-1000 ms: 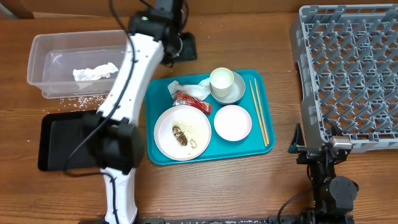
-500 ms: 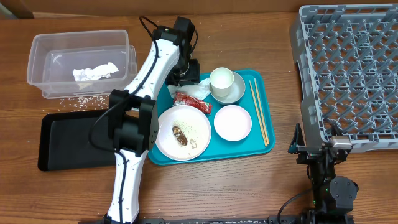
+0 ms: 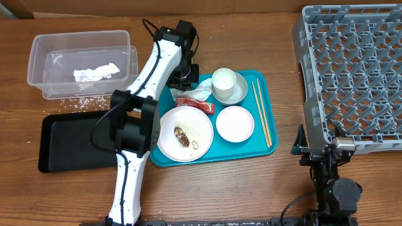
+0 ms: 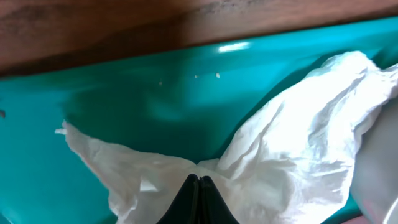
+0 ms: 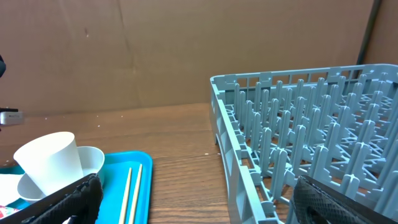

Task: Sort waste into correct bins and load items into the dishwasher
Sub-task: 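Return the left gripper to the tray and grasp remaining tissue, then lift the tissue and drop it into the clear bin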

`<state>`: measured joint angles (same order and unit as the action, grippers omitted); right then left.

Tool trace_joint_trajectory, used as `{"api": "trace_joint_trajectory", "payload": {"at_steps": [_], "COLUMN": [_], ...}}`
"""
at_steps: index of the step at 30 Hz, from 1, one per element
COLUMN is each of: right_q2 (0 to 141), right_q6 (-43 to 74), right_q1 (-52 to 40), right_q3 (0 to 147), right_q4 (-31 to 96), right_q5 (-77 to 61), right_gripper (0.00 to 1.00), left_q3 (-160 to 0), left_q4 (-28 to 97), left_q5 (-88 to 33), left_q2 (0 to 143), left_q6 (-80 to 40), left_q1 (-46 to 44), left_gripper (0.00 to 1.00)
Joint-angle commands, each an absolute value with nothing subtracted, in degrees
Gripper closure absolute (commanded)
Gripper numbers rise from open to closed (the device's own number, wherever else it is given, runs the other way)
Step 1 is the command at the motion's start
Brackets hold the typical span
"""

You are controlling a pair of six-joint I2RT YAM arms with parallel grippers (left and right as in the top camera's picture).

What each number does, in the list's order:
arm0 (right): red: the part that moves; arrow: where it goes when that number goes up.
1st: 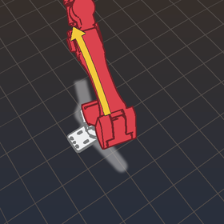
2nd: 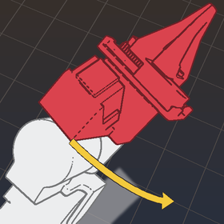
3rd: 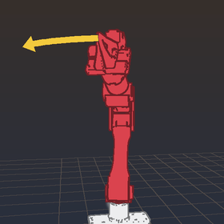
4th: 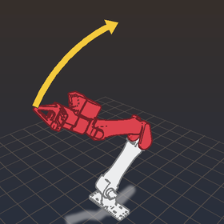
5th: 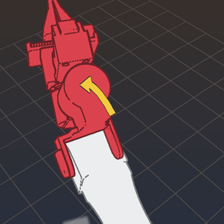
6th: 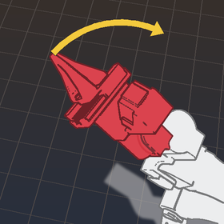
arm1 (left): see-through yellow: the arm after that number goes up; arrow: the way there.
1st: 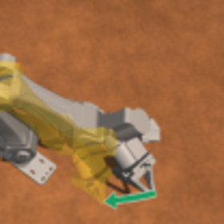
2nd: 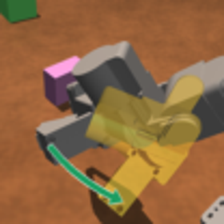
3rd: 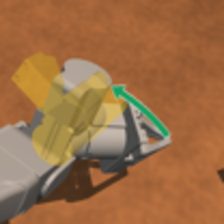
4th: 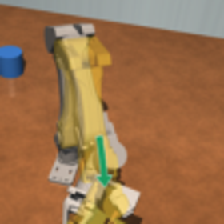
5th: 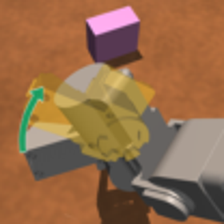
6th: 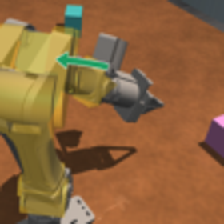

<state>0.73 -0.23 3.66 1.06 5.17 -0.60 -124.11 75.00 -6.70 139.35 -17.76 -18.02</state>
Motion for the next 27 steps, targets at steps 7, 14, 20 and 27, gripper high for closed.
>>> {"api": "trace_joint_trajectory", "payload": {"at_steps": [7, 14, 20, 27], "right_q2": [0.2, 0.2, 0.2, 0.2], "right_q6": [-0.4, -0.4, -0.4, -0.5], "right_q1": [3.4, 3.4, 3.4, 3.4], "right_q3": [0.4, 0.4, 0.4, 0.4], "right_q4": [4.8, 4.8, 4.8, 4.8], "right_q5": [-0.1, -0.1, -0.1, -0.1], "right_gripper": [0.00, 0.00, 0.00, 0.00], "left_q3": [-139.0, -157.0, -167.5, -173.1], "left_q4": [83.8, 91.3, 94.8, 95.1], "left_q5": [-7.1, -7.0, -7.0, -2.0], "left_q2": [139.7, 139.7, 139.7, 139.7], "left_q6": [-21.9, -21.9, -24.0, -25.2], "left_q1": [-16.3, -13.5, -9.7, -2.5], "left_gripper": [0.96, 0.96, 0.96, 0.96]}}
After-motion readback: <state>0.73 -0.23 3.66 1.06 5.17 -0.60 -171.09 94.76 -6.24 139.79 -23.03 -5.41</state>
